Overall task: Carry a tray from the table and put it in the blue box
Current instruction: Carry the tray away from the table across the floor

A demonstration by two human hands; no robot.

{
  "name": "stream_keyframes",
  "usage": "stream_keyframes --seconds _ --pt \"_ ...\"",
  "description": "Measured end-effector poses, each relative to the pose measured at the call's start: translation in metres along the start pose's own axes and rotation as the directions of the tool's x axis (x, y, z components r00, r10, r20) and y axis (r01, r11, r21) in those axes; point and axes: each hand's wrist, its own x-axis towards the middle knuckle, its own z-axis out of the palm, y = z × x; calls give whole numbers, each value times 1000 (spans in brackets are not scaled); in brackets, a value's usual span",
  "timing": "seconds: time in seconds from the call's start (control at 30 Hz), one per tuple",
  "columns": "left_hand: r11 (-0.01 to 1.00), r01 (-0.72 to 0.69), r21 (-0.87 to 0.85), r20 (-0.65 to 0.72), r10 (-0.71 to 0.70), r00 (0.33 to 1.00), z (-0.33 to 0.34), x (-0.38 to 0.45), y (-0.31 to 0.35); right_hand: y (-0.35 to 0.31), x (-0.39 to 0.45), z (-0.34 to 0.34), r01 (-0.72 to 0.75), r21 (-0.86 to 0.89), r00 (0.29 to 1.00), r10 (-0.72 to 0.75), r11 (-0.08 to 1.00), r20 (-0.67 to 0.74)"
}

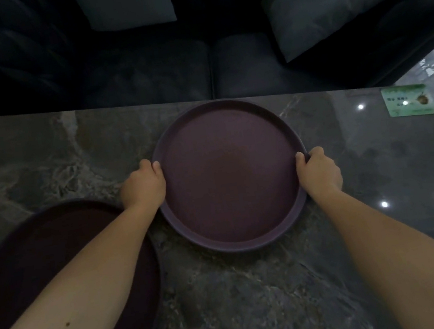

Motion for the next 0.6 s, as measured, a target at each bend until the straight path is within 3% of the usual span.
stream_keyframes --seconds 0.17,0.33,0.6 --pt "998 54 -40 36 -53 998 2 1 0 1 1 3 1 2 1000 -1 1000 10" --pt "968 135 -210 77 -121 990 -8 -3 -4 3 -6 -4 43 124 999 -46 991 19" --pt "896 104 -431 39 -97 995 -40 -36 -15 0 -28 -41 131 221 991 -125 966 -38"
